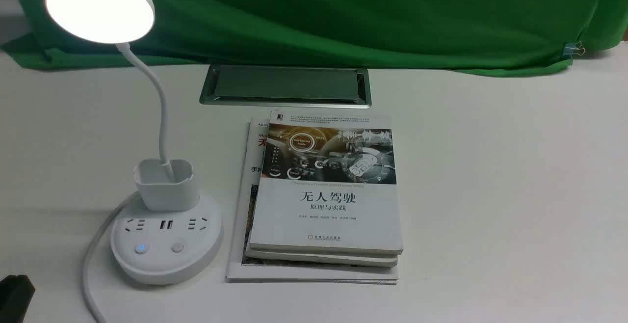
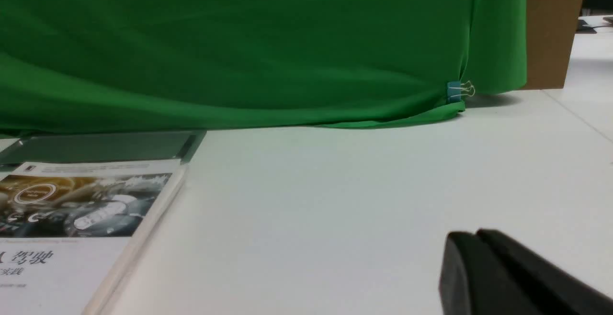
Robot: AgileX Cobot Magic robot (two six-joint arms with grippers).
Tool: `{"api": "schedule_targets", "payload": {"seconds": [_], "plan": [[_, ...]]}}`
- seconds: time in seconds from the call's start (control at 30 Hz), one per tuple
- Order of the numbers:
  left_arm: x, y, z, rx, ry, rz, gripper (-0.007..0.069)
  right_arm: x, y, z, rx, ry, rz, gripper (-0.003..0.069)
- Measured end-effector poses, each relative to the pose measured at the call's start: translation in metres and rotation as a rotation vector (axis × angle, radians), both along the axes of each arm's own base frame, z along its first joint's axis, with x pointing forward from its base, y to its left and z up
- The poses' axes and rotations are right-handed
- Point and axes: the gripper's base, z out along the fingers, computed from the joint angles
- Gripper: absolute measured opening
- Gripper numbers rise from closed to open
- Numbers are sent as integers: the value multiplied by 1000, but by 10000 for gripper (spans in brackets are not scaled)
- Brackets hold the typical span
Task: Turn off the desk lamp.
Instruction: Use the left arm to press the button switch on the lamp holder
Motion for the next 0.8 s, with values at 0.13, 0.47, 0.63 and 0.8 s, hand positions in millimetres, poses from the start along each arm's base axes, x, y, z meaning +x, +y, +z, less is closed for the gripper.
{"api": "schedule_targets", "payload": {"seconds": [0.13, 0.47, 0.63, 0.8], "plan": [[0, 0, 0, 4, 0, -1, 19, 0, 0, 0, 0, 0, 0, 35], [0, 0, 0, 22, -2, -3, 19, 0, 0, 0, 0, 0, 0, 35], [0, 0, 0, 22, -2, -3, 19, 0, 0, 0, 0, 1, 0, 35], [0, 0, 0, 22, -2, -3, 19, 0, 0, 0, 0, 1, 0, 35]]}}
